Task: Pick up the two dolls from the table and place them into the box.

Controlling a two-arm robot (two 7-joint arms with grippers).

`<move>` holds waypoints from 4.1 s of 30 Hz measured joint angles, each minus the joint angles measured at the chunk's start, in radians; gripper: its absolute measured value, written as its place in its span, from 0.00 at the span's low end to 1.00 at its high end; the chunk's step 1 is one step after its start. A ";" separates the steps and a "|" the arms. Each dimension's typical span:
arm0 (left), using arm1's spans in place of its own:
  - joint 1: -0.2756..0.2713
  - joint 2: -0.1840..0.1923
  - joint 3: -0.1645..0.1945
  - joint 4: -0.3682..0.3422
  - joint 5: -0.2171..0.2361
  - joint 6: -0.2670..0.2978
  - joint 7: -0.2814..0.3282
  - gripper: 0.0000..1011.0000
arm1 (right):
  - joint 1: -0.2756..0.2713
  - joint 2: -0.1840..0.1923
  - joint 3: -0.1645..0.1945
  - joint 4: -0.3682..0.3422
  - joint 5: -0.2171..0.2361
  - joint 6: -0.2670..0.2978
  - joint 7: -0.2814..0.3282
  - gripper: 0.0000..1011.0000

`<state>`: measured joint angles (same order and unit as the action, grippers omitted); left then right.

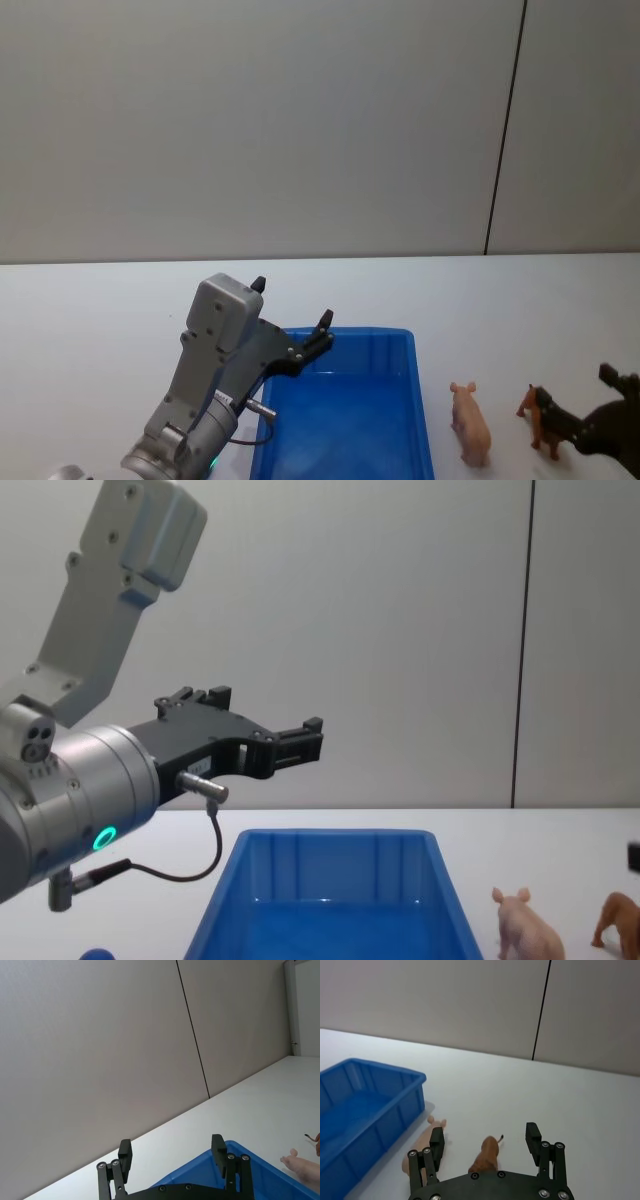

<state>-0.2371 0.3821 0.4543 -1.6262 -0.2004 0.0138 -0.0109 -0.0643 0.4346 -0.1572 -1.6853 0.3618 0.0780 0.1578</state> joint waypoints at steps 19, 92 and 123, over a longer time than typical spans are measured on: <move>0.000 0.000 0.000 0.000 0.000 0.000 0.000 0.99 | 0.065 -0.042 -0.028 0.158 -0.017 0.053 0.060 0.97; 0.000 0.000 0.000 0.000 0.000 0.000 0.000 0.99 | 0.393 -0.266 -0.169 0.307 -0.201 0.083 0.344 0.74; 0.000 0.000 0.000 0.000 0.000 0.000 0.000 0.99 | 0.212 -0.110 -0.082 0.115 -0.122 0.051 0.203 0.99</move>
<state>-0.2371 0.3821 0.4543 -1.6262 -0.2004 0.0139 -0.0109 0.1481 0.3242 -0.2396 -1.5701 0.2394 0.1285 0.3606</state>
